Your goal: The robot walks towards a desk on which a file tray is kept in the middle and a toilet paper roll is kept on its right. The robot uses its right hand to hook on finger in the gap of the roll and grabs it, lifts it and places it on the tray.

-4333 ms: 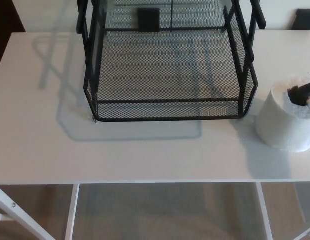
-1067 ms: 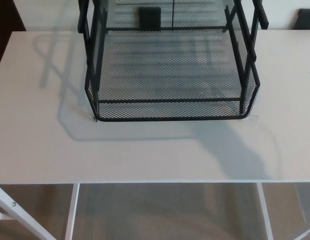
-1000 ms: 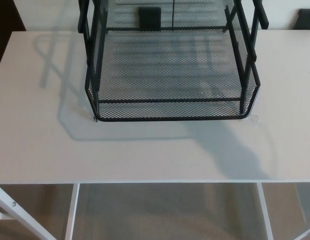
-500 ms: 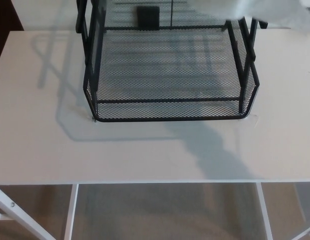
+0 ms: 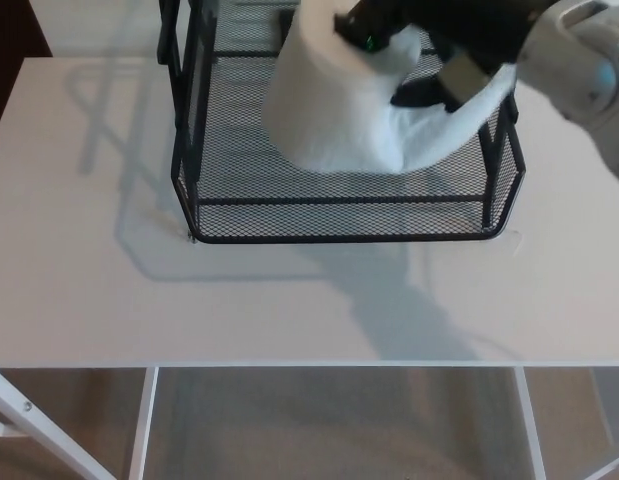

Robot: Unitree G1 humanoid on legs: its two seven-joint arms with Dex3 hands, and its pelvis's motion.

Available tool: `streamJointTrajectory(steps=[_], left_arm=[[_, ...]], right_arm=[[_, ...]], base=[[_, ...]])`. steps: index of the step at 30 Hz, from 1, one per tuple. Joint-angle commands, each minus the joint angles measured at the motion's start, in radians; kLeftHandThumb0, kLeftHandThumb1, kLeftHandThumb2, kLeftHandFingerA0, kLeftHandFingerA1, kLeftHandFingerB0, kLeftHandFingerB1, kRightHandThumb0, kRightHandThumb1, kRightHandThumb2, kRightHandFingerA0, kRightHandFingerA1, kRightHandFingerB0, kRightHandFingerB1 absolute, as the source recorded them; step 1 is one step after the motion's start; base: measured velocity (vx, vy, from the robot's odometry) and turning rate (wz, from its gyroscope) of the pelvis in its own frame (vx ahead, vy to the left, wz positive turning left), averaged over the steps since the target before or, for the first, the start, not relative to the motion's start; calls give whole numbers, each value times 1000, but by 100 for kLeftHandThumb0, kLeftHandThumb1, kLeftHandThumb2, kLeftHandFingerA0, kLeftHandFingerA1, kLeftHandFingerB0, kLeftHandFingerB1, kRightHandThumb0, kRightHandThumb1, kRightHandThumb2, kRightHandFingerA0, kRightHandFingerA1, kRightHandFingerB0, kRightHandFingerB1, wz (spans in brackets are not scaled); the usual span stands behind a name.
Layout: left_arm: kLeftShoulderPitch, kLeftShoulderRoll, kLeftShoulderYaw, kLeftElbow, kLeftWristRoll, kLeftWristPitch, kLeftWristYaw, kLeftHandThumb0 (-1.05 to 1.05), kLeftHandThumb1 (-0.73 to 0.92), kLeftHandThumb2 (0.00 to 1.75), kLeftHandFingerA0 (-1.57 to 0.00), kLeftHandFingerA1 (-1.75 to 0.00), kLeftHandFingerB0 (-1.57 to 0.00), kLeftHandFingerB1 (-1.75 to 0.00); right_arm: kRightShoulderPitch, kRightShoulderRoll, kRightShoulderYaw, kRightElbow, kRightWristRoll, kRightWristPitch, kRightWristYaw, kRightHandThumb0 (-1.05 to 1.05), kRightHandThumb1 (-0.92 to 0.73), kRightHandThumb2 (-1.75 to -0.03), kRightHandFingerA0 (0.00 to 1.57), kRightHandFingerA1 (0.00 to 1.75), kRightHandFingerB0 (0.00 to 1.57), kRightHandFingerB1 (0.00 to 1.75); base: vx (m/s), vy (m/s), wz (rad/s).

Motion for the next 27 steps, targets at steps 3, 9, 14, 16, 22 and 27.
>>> streamJointTrajectory(steps=[3,9,14,16,22,27], left_arm=[[5,-4,-11,-7,19,-51,0,-102,68,104,-40,-82,-32,-74],[7,-8,-7,-8,13,-46,10,-92,68,123,-49,-83,-22,-67],[6,-3,-10,-3,17,-53,5,-93,68,123,-47,-82,-20,-66],[3,2,-4,0,10,-41,0,-93,67,123,-48,-83,-21,-66],[7,14,-11,-4,21,-50,6,-93,69,123,-45,-81,-23,-67],[-4,14,-4,-1,12,-29,1,-92,67,122,-48,-83,-23,-66]], right_arm=[[4,-14,34,26,-58,-77,5,-41,-46,-66,95,155,98,72],[-38,-31,17,17,-45,-47,100,-37,-55,-58,78,166,88,62],[-83,-33,-8,-1,-5,11,231,-28,-68,-60,85,149,72,55],[-121,-29,-14,-2,25,77,348,-30,-69,-63,84,140,66,51],[-297,-10,-17,72,77,268,650,-55,-62,-58,86,88,46,38],[-406,-1,15,123,67,296,793,-70,-62,-60,93,73,35,32]], base=[[0,0,0],[0,0,0],[0,0,0],[0,0,0],[0,0,0],[0,0,0]])
